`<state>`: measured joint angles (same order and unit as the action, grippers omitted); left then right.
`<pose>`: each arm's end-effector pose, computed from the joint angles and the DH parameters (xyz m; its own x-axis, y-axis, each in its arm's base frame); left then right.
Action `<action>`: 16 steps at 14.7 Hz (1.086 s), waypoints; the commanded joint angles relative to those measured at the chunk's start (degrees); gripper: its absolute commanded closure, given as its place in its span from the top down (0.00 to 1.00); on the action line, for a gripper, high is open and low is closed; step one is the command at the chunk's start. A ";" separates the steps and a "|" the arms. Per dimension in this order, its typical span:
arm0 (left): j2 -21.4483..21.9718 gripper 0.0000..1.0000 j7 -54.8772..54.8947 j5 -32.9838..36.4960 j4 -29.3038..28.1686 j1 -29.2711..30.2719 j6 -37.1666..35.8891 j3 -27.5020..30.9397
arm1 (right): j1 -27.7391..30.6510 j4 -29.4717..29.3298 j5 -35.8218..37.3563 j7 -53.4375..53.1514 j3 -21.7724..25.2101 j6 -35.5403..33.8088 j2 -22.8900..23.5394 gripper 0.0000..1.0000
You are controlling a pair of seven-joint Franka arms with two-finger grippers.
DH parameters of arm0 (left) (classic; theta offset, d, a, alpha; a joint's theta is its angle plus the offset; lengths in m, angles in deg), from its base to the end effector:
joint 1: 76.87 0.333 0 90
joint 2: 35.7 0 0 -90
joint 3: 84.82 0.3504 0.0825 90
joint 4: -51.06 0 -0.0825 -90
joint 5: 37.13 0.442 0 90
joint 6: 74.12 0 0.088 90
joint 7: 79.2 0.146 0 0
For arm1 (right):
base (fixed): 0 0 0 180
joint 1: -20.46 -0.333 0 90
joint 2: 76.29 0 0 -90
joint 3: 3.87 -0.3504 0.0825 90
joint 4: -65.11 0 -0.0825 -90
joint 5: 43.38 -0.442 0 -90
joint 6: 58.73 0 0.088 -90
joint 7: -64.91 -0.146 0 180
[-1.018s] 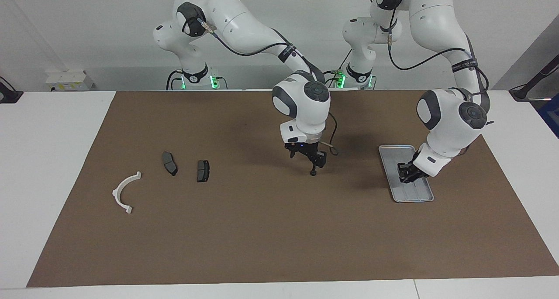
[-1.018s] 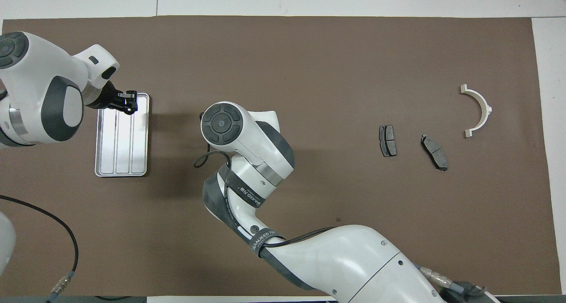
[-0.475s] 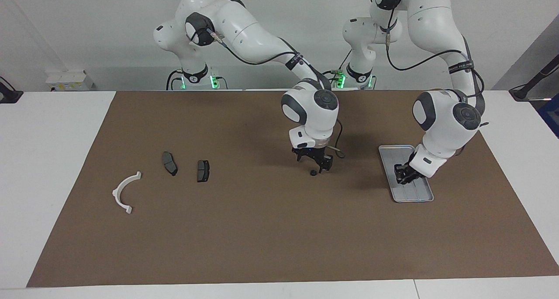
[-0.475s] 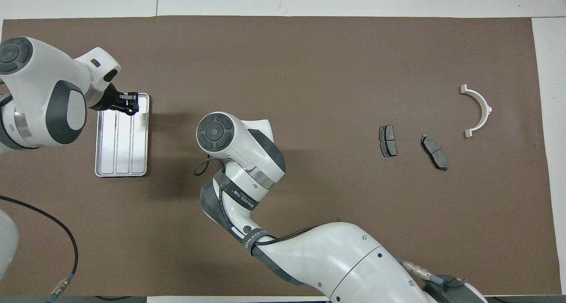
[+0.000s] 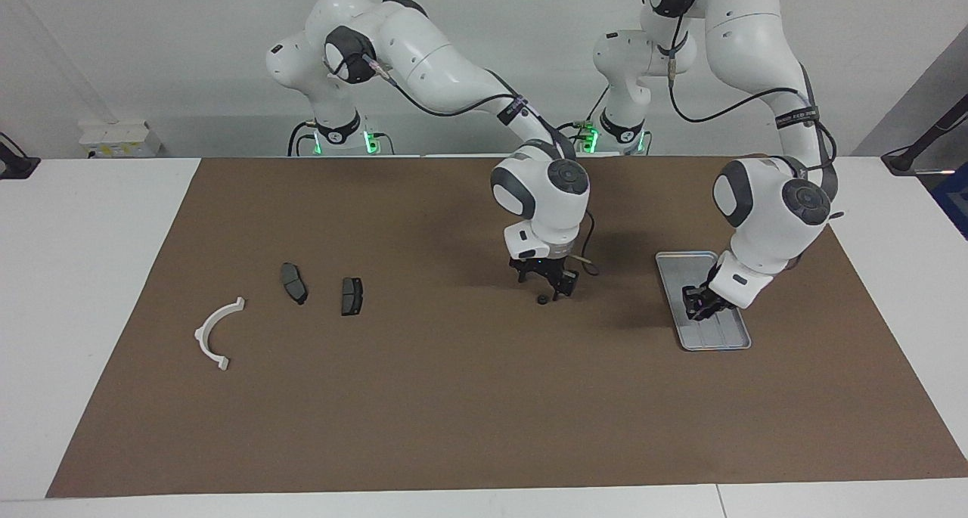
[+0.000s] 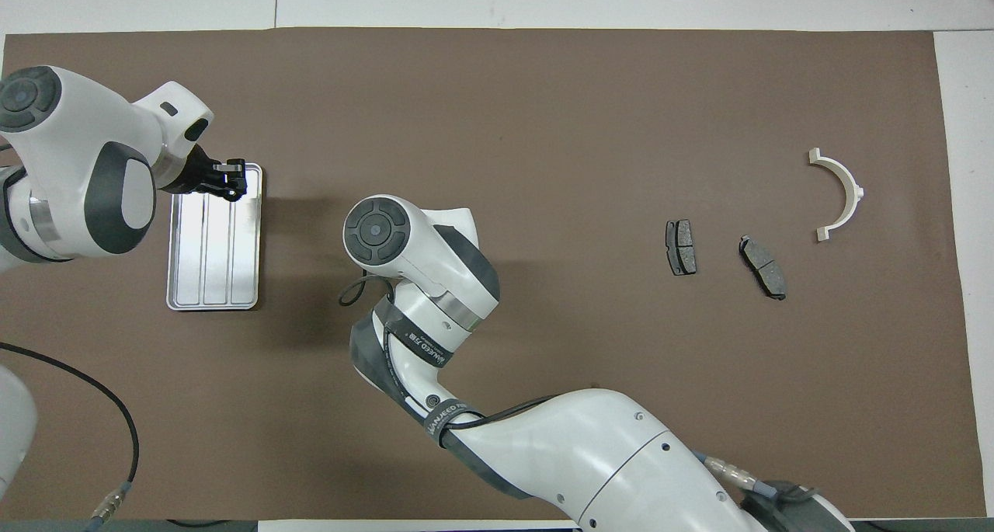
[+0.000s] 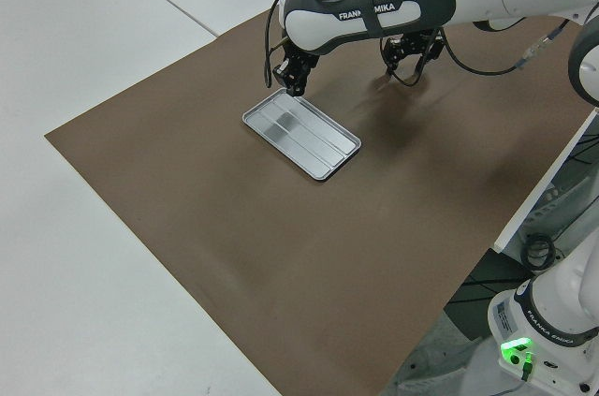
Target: Place bearing gear from tray to pile
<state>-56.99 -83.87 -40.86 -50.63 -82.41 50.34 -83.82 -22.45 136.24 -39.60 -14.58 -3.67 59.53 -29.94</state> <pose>0.7089 -0.0616 0.3146 0.9991 0.0377 0.0211 0.0366 -0.9981 0.0501 0.6139 0.5598 0.2398 0.8180 -0.5718 0.0623 -0.5728 -0.8197 -0.0013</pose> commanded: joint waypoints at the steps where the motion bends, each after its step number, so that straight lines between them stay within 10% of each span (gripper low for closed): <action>1: 0.46 0.00 -4.03 -0.49 -1.32 -2.54 2.37 0.76 | 0.72 -1.51 0.97 -1.54 -0.03 1.28 1.82 0.81; 6: 0.98 0.00 -8.83 -0.49 -5.00 -4.20 8.85 0.76 | 0.90 -2.22 1.06 -1.89 -0.03 1.36 2.17 0.66; 11: 1.07 0.00 -12.98 -0.49 -5.71 -5.27 11.16 0.76 | 0.90 -2.04 0.88 -2.50 -0.03 2.59 2.17 0.03; 16: 1.16 0.00 -19.67 -0.41 -9.05 -7.47 17.48 0.94 | 0.98 -1.78 1.32 -2.50 0.32 2.07 2.09 0.00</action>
<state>-56.99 -102.30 -40.86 -56.68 -88.79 64.77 -83.89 -21.96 135.01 -39.60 -15.12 -3.32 59.92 -29.75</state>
